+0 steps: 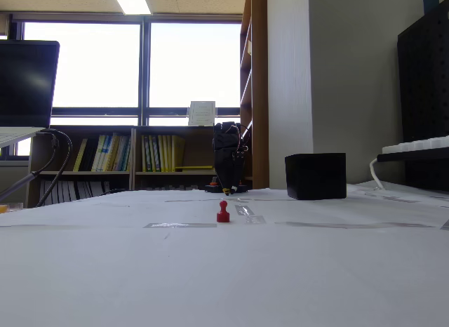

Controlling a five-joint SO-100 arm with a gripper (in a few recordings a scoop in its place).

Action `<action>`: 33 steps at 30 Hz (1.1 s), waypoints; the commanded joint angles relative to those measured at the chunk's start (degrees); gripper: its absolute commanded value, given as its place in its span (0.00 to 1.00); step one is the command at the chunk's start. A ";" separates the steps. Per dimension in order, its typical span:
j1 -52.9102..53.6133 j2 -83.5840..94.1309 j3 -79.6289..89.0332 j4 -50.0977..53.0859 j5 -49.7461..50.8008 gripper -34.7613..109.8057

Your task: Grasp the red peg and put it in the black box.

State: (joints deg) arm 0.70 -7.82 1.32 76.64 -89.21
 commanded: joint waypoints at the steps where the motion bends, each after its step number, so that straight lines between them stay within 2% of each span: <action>1: 0.70 -5.01 -4.75 4.83 0.09 0.24; 33: -0.62 -5.01 -4.75 4.83 0.09 0.24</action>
State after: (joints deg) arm 0.53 -7.82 1.32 76.64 -89.21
